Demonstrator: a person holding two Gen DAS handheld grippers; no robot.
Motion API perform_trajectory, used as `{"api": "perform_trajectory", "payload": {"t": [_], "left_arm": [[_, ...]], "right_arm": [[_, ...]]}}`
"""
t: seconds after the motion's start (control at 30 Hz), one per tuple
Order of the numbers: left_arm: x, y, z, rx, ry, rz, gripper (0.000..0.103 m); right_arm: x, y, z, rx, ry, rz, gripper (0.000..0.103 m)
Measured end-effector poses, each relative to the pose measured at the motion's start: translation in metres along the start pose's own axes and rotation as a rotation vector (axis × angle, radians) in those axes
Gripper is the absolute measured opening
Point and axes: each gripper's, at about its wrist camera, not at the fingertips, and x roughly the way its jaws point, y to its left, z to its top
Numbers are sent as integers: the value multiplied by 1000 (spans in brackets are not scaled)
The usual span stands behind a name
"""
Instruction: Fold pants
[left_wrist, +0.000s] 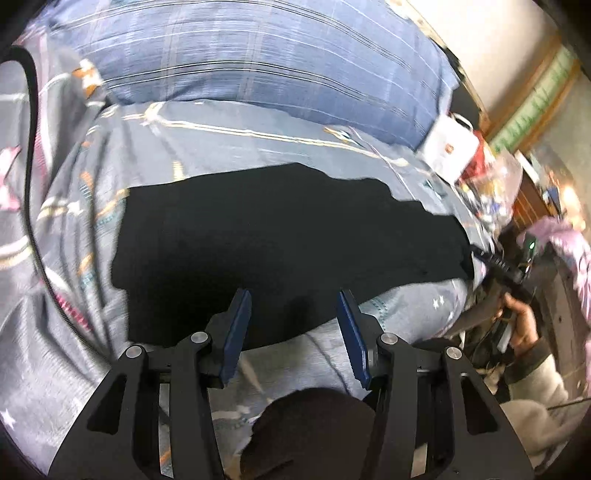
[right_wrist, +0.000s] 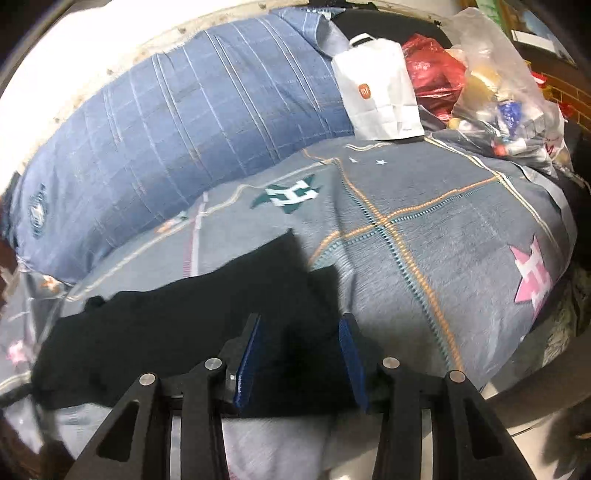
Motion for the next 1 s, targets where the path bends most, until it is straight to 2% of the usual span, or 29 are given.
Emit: {"api": "perform_trajectory", "payload": {"t": [0.07,0.13,0.17,0.2,0.23,0.4,0.5,0.53,0.63,0.7,0.8,0.83,0.9,0.93,1.0], "left_arm": [[-4,8,-1,-27,-4,17,51],[-7,12,-2,-40,-9,21,51],[-9,14,-3,-46,-14,24,51],[-10,17,-2,-57,-21,31,51],[-11,20,-2,-66,-24,35,51],[-22,29,-1,-110,-55,33,52],[-24,31,-2,-114,-79,34,58],[-23,32,-2,-124,-84,32,62],[-16,37,-3,-154,-76,20,63],[-14,38,-3,-153,-69,50,63],[-22,44,-2,-174,-86,57,63],[-26,49,-1,-189,-98,62,63],[-29,57,1,-218,-113,73,70],[-29,61,3,-239,-122,76,70],[-26,67,7,-280,-128,71,70]], "right_arm": [[12,4,0,-49,19,9,41],[17,13,2,-106,4,12,36],[21,15,4,-127,11,3,25],[22,17,4,-137,24,-10,9],[21,19,5,-149,33,-19,7],[-30,30,8,-253,-45,-15,6],[-56,23,5,-225,-72,-6,6],[-53,20,1,-218,-60,-17,6],[-16,11,-9,-199,23,-50,6],[12,8,-16,-187,111,-90,10],[-10,23,-10,-210,36,-108,16],[-27,35,-7,-227,-12,-91,19],[-48,56,-5,-255,-63,-21,35],[-57,74,-7,-280,-71,73,37],[-60,115,-14,-343,-31,302,39]]}}
